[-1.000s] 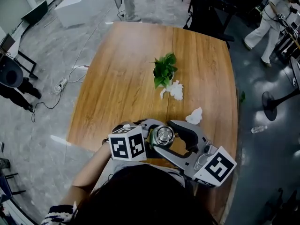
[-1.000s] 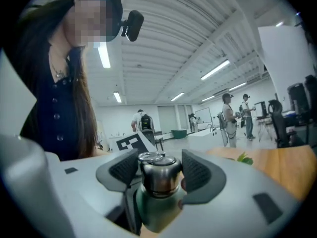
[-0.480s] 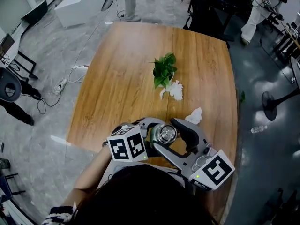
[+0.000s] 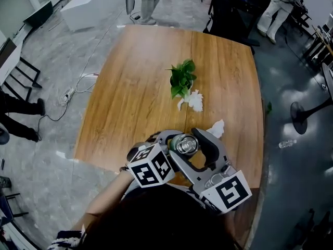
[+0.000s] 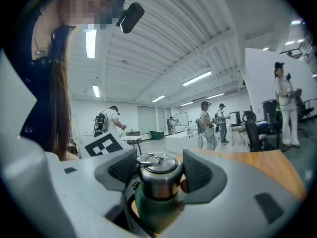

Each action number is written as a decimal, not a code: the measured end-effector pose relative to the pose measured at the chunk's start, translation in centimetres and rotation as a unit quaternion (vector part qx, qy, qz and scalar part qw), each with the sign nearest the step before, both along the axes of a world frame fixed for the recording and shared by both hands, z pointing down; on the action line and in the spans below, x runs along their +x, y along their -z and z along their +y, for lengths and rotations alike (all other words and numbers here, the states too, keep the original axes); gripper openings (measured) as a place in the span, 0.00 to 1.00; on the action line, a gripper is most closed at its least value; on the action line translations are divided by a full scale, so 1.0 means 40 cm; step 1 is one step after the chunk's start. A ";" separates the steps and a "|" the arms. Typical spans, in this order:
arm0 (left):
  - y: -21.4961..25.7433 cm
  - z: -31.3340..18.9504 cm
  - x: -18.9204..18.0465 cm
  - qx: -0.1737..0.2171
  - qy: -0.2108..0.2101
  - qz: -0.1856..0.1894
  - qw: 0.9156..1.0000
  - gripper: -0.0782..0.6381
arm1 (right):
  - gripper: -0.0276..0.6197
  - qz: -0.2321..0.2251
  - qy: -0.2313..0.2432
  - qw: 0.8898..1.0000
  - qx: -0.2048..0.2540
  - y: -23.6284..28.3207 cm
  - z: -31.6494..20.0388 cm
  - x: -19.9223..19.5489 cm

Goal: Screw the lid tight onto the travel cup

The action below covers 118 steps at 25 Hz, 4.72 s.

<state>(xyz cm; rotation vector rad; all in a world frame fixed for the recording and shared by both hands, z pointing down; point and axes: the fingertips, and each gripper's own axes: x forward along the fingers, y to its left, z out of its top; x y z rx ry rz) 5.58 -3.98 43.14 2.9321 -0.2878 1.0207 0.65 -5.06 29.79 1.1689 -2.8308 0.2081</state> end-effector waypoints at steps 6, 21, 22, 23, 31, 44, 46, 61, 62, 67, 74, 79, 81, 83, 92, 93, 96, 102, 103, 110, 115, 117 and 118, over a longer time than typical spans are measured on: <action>0.008 0.054 -0.005 -0.035 -0.089 0.028 0.995 0.67 | 0.49 0.004 0.071 0.997 -0.003 0.008 0.035 -0.008; -0.028 0.011 0.002 -0.010 0.004 -0.018 1.000 0.67 | 0.48 0.023 0.007 1.000 -0.007 -0.012 0.001 0.005; -0.024 0.031 0.003 -0.021 -0.034 -0.007 0.999 0.67 | 0.48 0.013 0.026 0.999 -0.014 -0.009 0.009 0.004; -0.018 0.054 0.004 -0.035 -0.072 0.004 0.997 0.67 | 0.48 0.006 0.044 0.999 -0.020 -0.006 0.016 0.004; -0.030 0.015 0.001 -0.015 -0.001 -0.022 1.000 0.67 | 0.47 0.046 -0.020 0.998 0.022 -0.016 -0.007 0.014; -0.012 0.060 -0.004 -0.029 -0.084 -0.002 0.996 0.67 | 0.47 -0.005 0.036 0.999 -0.030 -0.017 0.013 -0.005; -0.021 0.032 -0.010 -0.013 -0.046 -0.019 0.999 0.67 | 0.47 0.008 0.000 1.000 -0.012 -0.020 -0.002 0.001; -0.024 0.074 -0.014 -0.045 -0.116 0.006 0.992 0.67 | 0.47 0.030 0.030 0.999 -0.009 -0.035 0.017 -0.024; -0.031 0.062 -0.012 -0.034 -0.099 -0.005 0.994 0.67 | 0.47 0.047 0.015 0.999 0.000 -0.042 0.010 -0.020; -0.068 0.005 -0.032 0.014 -0.007 -0.063 0.998 0.67 | 0.47 0.096 -0.064 0.993 -0.010 -0.082 -0.017 -0.003; -0.048 0.005 -0.033 -0.013 0.013 -0.016 1.000 0.67 | 0.47 0.008 -0.025 0.999 -0.033 -0.029 -0.003 -0.008; 0.009 0.115 0.001 -0.125 -0.130 0.074 0.981 0.67 | 0.47 -0.006 0.040 0.999 -0.025 -0.013 0.022 -0.022; 0.008 0.126 0.005 -0.134 -0.143 0.071 0.978 0.67 | 0.47 -0.002 0.042 0.999 -0.018 -0.015 0.023 -0.024; -0.006 0.093 0.004 -0.106 -0.101 0.049 0.988 0.67 | 0.47 0.014 0.018 1.000 -0.010 -0.023 0.014 -0.014; -0.024 0.054 -0.020 -0.079 -0.061 0.007 0.995 0.67 | 0.47 0.022 0.006 0.999 -0.039 -0.036 0.011 -0.002; -0.010 0.070 -0.016 -0.100 -0.078 0.029 0.991 0.67 | 0.47 0.013 0.028 0.999 -0.043 -0.032 0.021 -0.005; 0.025 0.097 -0.001 -0.155 -0.099 0.079 0.980 0.67 | 0.47 -0.037 0.068 0.995 -0.064 -0.018 0.031 -0.003; -0.010 0.019 -0.005 -0.136 0.020 0.035 0.990 0.67 | 0.46 -0.002 -0.026 0.999 -0.048 -0.038 -0.020 0.033; -0.021 -0.005 -0.015 -0.122 0.049 0.018 0.991 0.67 | 0.44 0.016 -0.042 0.998 -0.041 -0.045 -0.026 0.037; 0.005 0.042 -0.023 -0.117 -0.055 0.040 0.991 0.67 | 0.43 -0.028 0.030 0.997 -0.065 -0.030 0.002 0.004; 0.021 0.091 -0.013 -0.135 -0.124 0.051 0.982 0.67 | 0.44 -0.036 0.056 0.995 -0.072 -0.030 0.014 -0.010; 0.004 0.060 -0.010 -0.121 -0.083 0.032 0.989 0.67 | 0.44 -0.015 0.026 0.998 -0.062 -0.041 0.000 0.000; -0.004 0.044 -0.010 -0.114 -0.061 0.022 0.991 0.67 | 0.44 -0.006 0.010 0.998 -0.059 -0.045 -0.008 0.006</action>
